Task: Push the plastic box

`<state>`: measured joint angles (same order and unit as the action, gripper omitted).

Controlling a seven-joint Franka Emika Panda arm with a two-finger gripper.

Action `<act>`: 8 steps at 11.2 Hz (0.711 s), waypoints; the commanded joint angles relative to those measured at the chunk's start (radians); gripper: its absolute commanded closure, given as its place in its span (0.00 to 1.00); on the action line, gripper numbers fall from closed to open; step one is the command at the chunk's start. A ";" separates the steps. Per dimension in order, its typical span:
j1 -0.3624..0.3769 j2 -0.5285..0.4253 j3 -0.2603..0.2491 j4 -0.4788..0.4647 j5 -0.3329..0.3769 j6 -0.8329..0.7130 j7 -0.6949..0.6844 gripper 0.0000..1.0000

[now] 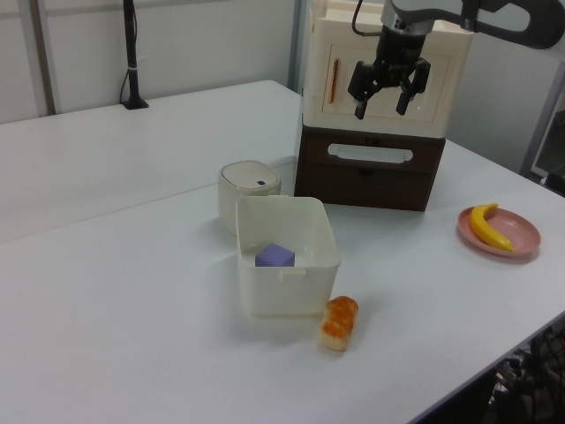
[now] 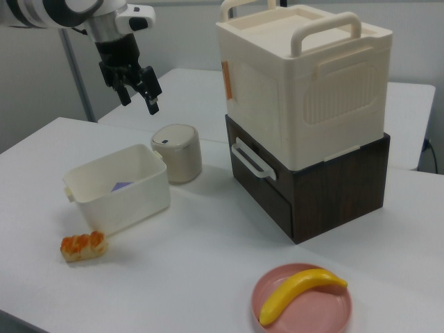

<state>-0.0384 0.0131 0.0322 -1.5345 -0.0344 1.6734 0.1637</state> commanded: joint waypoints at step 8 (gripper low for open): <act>0.009 -0.015 -0.026 -0.004 0.068 -0.035 -0.061 0.00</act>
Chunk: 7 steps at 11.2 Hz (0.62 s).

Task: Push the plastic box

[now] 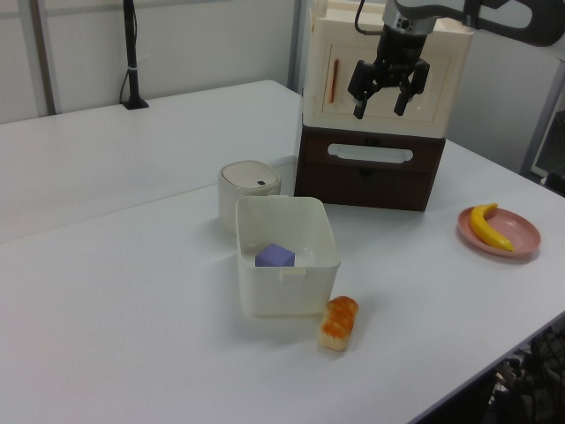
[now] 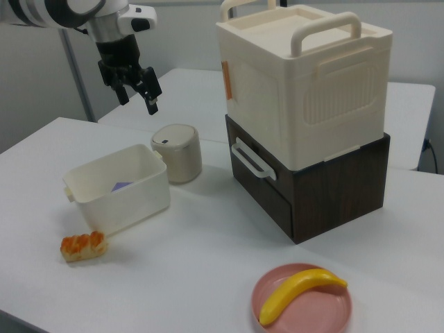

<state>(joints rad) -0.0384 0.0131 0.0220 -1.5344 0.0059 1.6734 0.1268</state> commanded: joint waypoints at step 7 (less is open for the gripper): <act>0.005 -0.042 -0.014 -0.068 0.022 -0.038 -0.305 0.00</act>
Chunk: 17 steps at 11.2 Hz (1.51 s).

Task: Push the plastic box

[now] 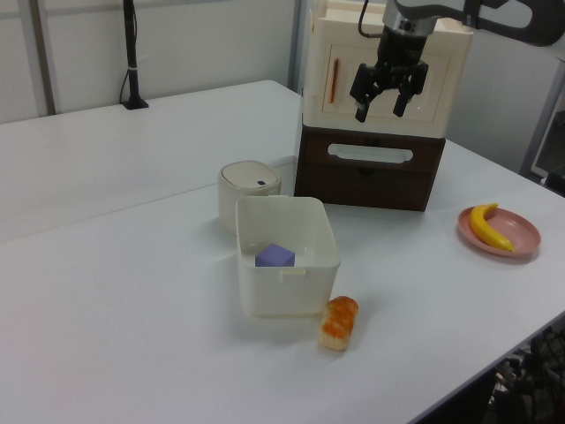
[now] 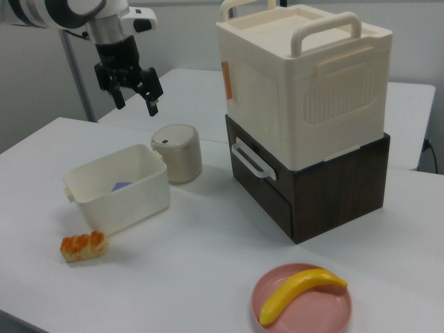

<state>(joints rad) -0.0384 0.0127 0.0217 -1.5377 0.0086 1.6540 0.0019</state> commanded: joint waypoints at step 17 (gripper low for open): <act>0.132 0.084 0.000 -0.374 -0.193 0.263 -0.899 0.00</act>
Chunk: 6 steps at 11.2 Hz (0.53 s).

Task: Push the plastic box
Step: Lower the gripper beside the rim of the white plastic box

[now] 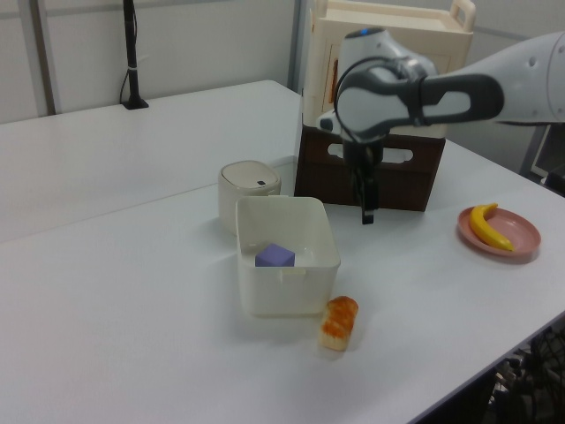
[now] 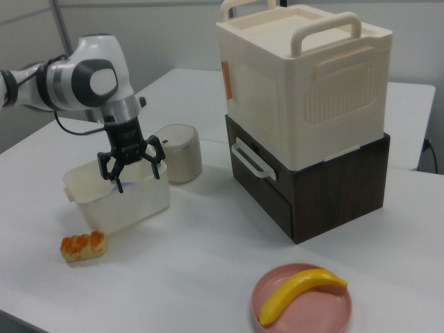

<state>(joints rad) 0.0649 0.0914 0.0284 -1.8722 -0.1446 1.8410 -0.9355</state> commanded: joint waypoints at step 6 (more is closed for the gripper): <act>0.053 0.019 -0.007 -0.088 -0.090 0.107 0.064 0.00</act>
<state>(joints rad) 0.0936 0.1249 0.0285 -1.9273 -0.2123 1.9162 -0.9151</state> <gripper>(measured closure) 0.000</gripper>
